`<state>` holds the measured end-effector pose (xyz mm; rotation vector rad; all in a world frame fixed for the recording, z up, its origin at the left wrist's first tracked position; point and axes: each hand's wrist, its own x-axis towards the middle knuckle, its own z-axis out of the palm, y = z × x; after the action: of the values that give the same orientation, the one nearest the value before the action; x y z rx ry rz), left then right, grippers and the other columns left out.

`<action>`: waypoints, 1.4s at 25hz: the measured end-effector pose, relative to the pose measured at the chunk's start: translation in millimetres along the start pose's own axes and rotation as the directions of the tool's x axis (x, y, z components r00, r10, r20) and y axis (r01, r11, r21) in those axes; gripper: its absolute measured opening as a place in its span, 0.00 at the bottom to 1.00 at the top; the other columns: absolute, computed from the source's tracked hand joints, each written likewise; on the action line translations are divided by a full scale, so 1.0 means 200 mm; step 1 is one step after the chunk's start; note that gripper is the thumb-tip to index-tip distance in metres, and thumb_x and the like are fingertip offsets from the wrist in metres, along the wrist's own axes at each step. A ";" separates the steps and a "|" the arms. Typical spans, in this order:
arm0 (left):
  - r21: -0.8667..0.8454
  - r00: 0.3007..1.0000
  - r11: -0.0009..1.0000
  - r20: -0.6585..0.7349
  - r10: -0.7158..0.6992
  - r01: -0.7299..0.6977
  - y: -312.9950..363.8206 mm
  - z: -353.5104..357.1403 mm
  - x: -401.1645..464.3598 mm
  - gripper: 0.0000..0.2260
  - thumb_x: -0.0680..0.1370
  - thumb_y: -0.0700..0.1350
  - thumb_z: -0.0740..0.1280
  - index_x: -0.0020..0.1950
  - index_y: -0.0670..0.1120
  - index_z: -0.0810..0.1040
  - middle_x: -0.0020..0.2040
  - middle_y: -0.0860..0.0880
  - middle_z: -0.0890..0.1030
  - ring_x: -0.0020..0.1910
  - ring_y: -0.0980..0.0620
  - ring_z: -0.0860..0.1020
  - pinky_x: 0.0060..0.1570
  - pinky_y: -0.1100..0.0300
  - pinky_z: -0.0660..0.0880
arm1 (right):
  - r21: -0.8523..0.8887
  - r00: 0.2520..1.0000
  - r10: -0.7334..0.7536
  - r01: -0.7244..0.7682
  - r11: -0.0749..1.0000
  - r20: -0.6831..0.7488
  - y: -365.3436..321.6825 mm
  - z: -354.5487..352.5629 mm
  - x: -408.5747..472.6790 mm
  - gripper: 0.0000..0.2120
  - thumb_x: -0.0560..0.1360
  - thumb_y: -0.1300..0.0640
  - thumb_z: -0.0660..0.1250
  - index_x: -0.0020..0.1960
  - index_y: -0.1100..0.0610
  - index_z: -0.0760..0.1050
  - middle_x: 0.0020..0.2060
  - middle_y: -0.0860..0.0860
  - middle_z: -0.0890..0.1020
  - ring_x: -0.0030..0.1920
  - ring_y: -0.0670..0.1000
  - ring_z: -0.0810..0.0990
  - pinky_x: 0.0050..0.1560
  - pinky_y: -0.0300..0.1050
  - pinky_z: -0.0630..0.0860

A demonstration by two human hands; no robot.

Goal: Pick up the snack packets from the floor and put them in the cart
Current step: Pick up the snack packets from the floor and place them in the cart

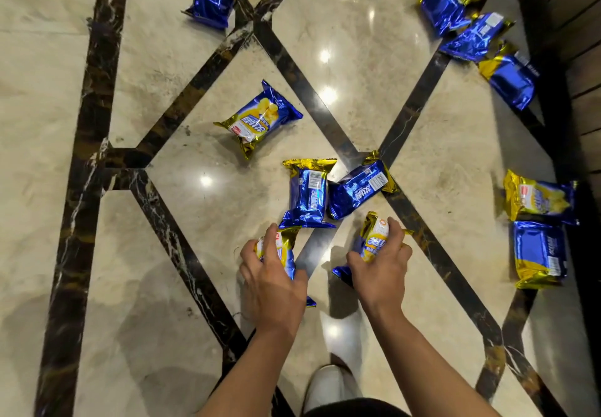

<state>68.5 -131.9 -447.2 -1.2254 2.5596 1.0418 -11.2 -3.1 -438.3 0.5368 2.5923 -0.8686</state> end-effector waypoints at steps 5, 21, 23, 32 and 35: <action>-0.051 0.996 0.997 0.064 -0.057 0.060 0.22 -0.32 -0.08 0.40 0.70 0.46 0.73 0.77 0.59 0.57 0.69 0.49 0.61 0.66 0.45 0.66 0.64 0.49 0.71 | -0.039 0.986 -0.149 0.152 0.988 0.070 -0.14 -0.25 -0.22 0.41 0.69 0.56 0.73 0.74 0.42 0.55 0.59 0.53 0.66 0.55 0.59 0.75 0.44 0.48 0.73; -0.062 0.998 0.998 0.054 0.019 -0.015 1.68 -2.70 -1.11 0.39 0.70 0.43 0.71 0.78 0.57 0.58 0.69 0.48 0.64 0.67 0.44 0.68 0.57 0.53 0.73 | 0.084 0.922 -0.306 0.294 0.952 0.238 -1.71 -2.28 -1.64 0.41 0.67 0.55 0.69 0.75 0.42 0.54 0.58 0.52 0.69 0.56 0.57 0.74 0.50 0.53 0.76; -0.078 0.999 0.996 0.006 0.043 -0.042 1.78 -2.92 -1.20 0.39 0.70 0.42 0.71 0.77 0.56 0.58 0.68 0.47 0.64 0.63 0.43 0.72 0.51 0.50 0.77 | 0.114 0.885 -0.380 0.363 0.925 0.269 -1.89 -2.42 -1.78 0.40 0.69 0.54 0.68 0.76 0.44 0.53 0.60 0.53 0.68 0.57 0.57 0.74 0.52 0.50 0.74; -0.201 0.989 0.976 -0.139 0.053 -0.081 1.90 -3.54 -1.17 0.35 0.72 0.44 0.71 0.75 0.59 0.58 0.65 0.52 0.65 0.57 0.48 0.77 0.51 0.52 0.78 | 0.106 0.787 -0.514 0.511 0.853 0.341 -2.48 -2.51 -2.04 0.39 0.71 0.55 0.68 0.76 0.42 0.53 0.64 0.55 0.68 0.57 0.57 0.76 0.50 0.50 0.76; -0.212 0.993 0.976 -0.111 0.030 -0.053 1.83 -3.67 -1.00 0.37 0.73 0.45 0.72 0.76 0.59 0.57 0.67 0.53 0.63 0.58 0.50 0.77 0.52 0.56 0.78 | 0.069 0.768 -0.542 0.554 0.829 0.341 -2.66 -2.41 -2.04 0.38 0.71 0.54 0.68 0.74 0.39 0.53 0.64 0.55 0.67 0.55 0.57 0.77 0.48 0.52 0.77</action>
<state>66.9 -305.8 380.0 -1.3154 2.6181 1.3261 -0.5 -190.0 365.9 -0.3990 2.4359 -0.9767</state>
